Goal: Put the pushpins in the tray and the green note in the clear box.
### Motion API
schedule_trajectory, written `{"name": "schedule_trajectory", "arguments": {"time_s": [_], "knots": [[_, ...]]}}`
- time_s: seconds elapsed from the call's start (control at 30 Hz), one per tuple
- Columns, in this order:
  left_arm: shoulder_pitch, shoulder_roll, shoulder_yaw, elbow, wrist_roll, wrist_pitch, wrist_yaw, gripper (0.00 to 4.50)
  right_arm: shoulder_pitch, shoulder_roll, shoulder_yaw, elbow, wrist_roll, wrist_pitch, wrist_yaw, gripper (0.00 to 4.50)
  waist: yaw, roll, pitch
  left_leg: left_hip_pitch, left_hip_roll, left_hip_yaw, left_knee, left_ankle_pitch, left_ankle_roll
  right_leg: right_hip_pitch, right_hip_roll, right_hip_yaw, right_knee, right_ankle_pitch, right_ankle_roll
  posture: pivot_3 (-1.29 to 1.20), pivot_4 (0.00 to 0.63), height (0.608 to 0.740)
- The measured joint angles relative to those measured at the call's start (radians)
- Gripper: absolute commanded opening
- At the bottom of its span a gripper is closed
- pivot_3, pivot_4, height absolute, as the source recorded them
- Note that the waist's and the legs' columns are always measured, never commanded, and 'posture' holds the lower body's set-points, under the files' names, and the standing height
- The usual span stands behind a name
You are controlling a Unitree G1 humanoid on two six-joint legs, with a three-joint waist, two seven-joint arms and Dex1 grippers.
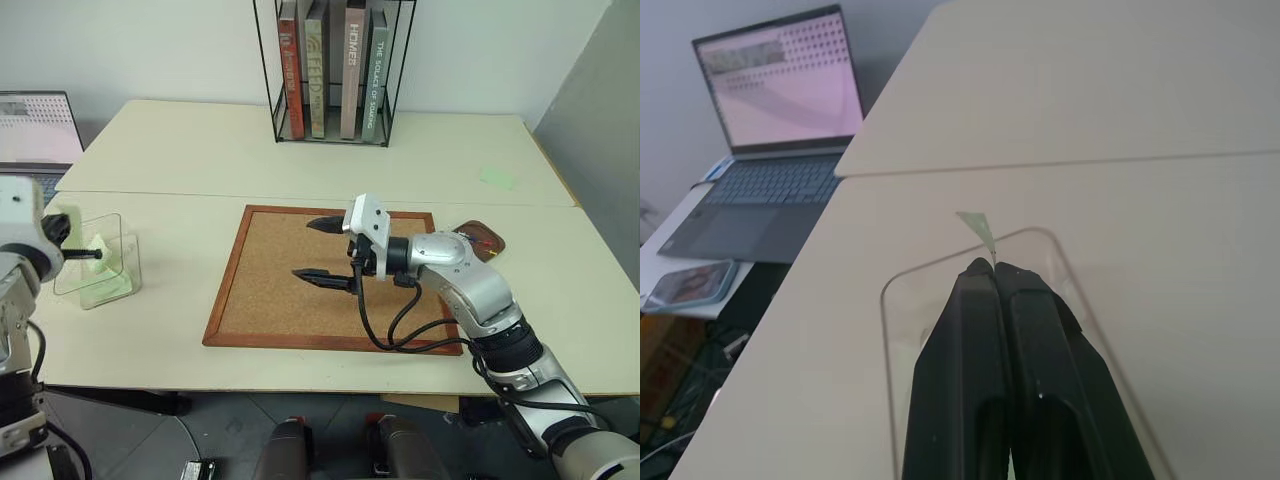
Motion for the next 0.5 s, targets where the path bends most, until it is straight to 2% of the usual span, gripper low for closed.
{"name": "schedule_trajectory", "arguments": {"time_s": [0.1, 0.5], "knots": [[0.007, -0.023, 0.024, 0.035, 0.002, 0.001, 0.021, 0.0, 0.0, 0.013, 0.007, 0.0, -0.001, -0.001, 0.002, 4.46, 0.003, 0.0, 0.0, 0.0, 0.001, -0.001, 0.0, 0.0, 0.0, 0.0, 0.0, -0.001, 0.001, 0.0, 0.0, 0.0, 0.15, 0.74], [-0.03, -0.057, 0.038, 0.045, -0.03, 0.041, 0.017, 2.35, 0.001, 0.024, 0.027, -0.014, -0.01, 0.0, 0.03, 4.5, 0.008, -0.001, -0.001, 0.0, 0.001, 0.0, 0.0, 0.0, 0.0, -0.001, 0.0, -0.001, 0.001, 0.002, -0.003, 0.0, 0.15, 0.74]]}}
